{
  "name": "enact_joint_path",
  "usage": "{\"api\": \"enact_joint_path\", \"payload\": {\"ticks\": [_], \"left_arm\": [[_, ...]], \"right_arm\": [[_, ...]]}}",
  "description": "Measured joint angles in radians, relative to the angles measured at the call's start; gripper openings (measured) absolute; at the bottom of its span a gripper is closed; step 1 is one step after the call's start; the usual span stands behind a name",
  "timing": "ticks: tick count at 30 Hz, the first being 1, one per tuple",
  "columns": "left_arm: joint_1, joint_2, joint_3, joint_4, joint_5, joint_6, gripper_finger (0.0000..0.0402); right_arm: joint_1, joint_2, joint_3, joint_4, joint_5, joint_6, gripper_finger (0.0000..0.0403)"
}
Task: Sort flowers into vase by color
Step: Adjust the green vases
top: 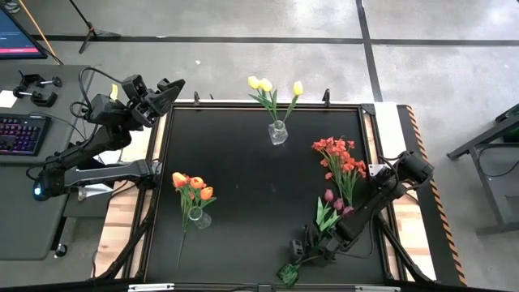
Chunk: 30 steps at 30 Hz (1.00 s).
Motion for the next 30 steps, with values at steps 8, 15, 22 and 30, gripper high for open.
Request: {"api": "enact_joint_path", "payload": {"ticks": [8,15,22,30], "left_arm": [[0.000,0.000,0.000,0.000,0.000,0.000,0.0193],[0.000,0.000,0.000,0.000,0.000,0.000,0.0193],[0.000,0.000,0.000,0.000,0.000,0.000,0.0193],[0.000,0.000,0.000,0.000,0.000,0.000,0.0193]], "right_arm": [[-0.006,0.000,0.000,-0.007,-0.007,0.003,0.0177],[-0.007,0.000,0.000,-0.003,0.000,0.000,0.0115],[-0.007,0.000,0.000,0.003,0.001,-0.004,0.0106],[-0.007,0.000,0.000,0.001,0.001,-0.007,0.0105]]}}
